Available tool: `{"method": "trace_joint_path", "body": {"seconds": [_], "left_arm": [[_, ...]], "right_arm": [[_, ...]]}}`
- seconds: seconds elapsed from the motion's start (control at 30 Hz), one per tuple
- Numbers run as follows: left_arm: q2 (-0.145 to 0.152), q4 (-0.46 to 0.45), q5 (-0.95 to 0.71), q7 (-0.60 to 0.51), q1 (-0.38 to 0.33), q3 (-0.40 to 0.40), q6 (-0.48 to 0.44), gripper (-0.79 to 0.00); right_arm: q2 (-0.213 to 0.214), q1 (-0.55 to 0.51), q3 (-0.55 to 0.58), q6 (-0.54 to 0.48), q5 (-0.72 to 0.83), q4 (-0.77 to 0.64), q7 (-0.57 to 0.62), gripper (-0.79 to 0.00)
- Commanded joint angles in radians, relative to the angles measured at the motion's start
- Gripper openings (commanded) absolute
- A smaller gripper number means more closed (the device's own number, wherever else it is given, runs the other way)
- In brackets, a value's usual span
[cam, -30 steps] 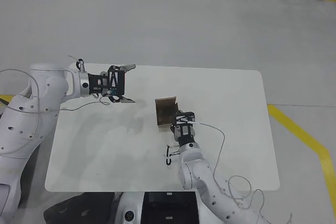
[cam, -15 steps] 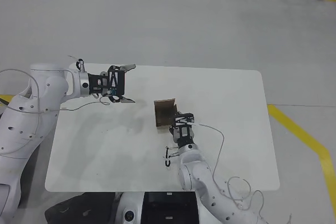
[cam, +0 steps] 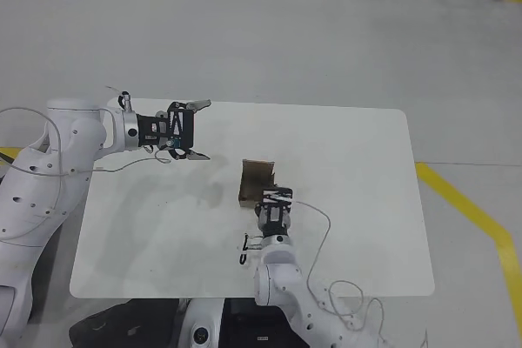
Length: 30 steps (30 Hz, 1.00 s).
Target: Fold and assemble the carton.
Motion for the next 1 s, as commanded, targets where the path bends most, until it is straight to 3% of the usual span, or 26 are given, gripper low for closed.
{"method": "trace_joint_path", "body": {"seconds": [0.0, 0.2, 0.43, 0.53, 0.67, 0.77, 0.97], "left_arm": [[0.0, 0.0, 0.0, 0.0, 0.0, 0.0, 0.0, 0.0], [0.0, 0.0, 0.0, 0.0, 0.0, 0.0, 0.0, 0.0], [0.0, 0.0, 0.0, 0.0, 0.0, 0.0, 0.0, 0.0], [0.0, 0.0, 0.0, 0.0, 0.0, 0.0, 0.0, 0.0], [0.0, 0.0, 0.0, 0.0, 0.0, 0.0, 0.0, 0.0], [0.0, 0.0, 0.0, 0.0, 0.0, 0.0, 0.0, 0.0], [0.0, 0.0, 0.0, 0.0, 0.0, 0.0, 0.0, 0.0]], "right_arm": [[-0.011, -0.003, -0.004, 0.007, 0.025, 0.001, -0.009, 0.0], [-0.02, -0.022, 0.025, -0.079, 0.082, -0.033, -0.017, 0.0], [0.034, -0.082, 0.176, -0.352, 0.011, -0.164, 0.0, 0.0], [0.059, -0.099, 0.228, -0.524, -0.02, -0.202, 0.086, 0.0], [0.086, -0.075, 0.291, -0.787, 0.002, -0.219, 0.293, 0.0], [0.098, -0.037, 0.333, -0.882, -0.028, -0.214, 0.364, 0.0], [0.104, 0.029, 0.353, -0.952, -0.108, -0.177, 0.364, 0.0]]}}
